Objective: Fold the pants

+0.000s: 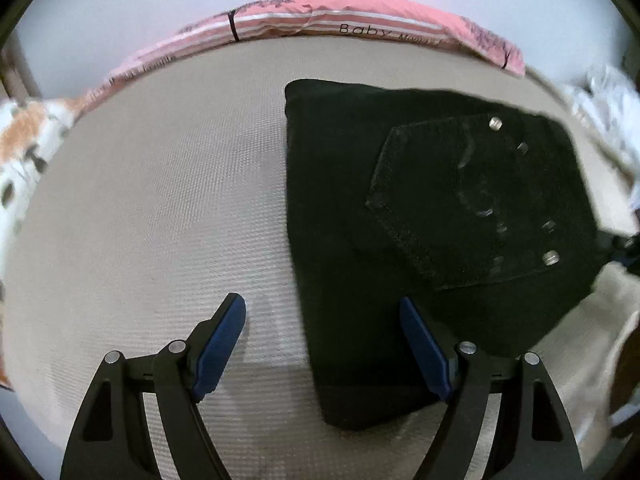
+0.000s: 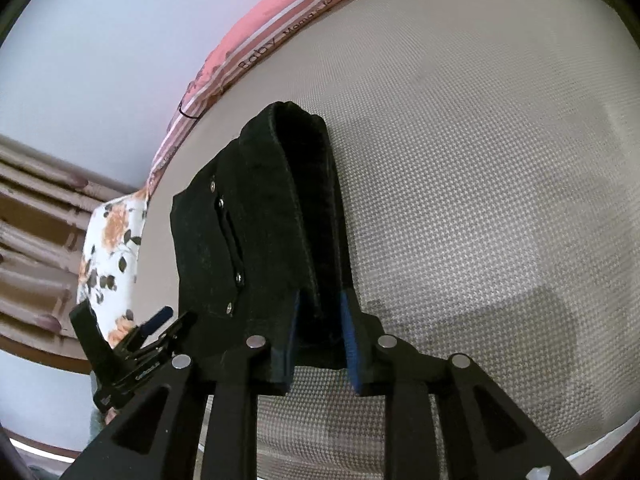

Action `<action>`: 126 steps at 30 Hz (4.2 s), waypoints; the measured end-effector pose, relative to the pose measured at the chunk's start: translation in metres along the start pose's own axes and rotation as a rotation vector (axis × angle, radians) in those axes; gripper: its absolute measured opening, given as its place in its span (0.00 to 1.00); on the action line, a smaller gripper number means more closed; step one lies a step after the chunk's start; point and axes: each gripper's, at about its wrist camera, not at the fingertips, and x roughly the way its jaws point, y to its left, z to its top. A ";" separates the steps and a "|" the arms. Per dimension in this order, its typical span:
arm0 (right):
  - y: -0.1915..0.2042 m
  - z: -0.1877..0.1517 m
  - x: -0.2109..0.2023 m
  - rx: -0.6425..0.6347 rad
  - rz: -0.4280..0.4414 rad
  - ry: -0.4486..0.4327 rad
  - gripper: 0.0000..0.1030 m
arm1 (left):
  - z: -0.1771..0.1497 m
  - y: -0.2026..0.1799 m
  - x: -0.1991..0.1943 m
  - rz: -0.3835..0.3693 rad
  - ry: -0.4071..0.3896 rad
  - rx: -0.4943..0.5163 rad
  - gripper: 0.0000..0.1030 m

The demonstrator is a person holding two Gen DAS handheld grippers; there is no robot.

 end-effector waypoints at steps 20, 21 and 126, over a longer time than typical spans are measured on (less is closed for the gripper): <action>-0.007 0.048 0.020 -0.049 0.058 0.100 0.52 | 0.019 0.058 0.022 -0.344 0.119 -0.337 0.77; -0.008 0.051 0.023 -0.059 0.052 0.109 0.53 | 0.020 0.060 0.023 -0.355 0.120 -0.342 0.77; 0.145 0.086 0.087 -0.422 -0.237 -0.162 0.54 | 0.060 0.068 0.013 0.155 -0.125 -0.111 0.59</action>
